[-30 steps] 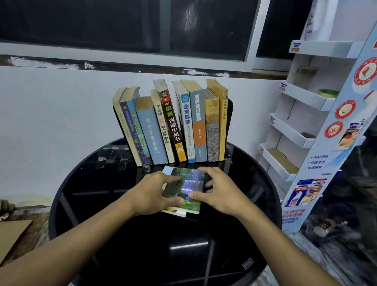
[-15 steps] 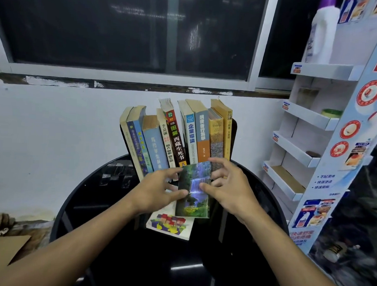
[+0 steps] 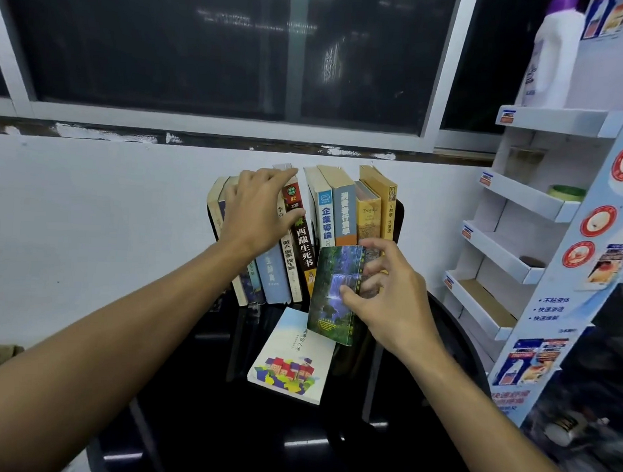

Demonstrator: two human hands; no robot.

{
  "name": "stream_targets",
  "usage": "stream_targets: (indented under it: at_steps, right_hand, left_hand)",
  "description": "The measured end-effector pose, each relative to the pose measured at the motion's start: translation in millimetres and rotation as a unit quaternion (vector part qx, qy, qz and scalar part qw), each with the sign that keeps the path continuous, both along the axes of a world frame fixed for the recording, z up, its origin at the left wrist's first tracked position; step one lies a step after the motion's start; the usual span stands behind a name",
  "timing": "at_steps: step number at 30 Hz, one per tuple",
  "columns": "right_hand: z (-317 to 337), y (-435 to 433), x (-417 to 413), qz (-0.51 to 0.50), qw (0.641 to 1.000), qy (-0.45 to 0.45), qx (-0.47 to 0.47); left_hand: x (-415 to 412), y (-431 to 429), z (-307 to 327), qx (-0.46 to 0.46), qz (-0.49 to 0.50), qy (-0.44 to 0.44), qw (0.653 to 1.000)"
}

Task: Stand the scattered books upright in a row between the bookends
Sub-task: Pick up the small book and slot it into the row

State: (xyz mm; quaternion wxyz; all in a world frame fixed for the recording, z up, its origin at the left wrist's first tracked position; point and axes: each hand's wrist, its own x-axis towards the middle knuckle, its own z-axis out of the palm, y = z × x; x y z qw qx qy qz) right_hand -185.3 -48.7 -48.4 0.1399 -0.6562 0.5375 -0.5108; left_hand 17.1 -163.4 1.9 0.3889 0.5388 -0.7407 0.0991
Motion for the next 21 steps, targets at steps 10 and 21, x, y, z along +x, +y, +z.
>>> stream_targets:
  at_steps: [10, 21]
  right_hand:
    - [10, -14, 1, 0.005, 0.999, 0.022, -0.023]
    - [21, -25, 10, 0.004, 0.997, 0.053, -0.057]
  left_hand:
    - [7, -28, 16, 0.044, -0.020, -0.029, 0.998]
    - [14, -36, 25, 0.046, -0.055, -0.026, 0.997]
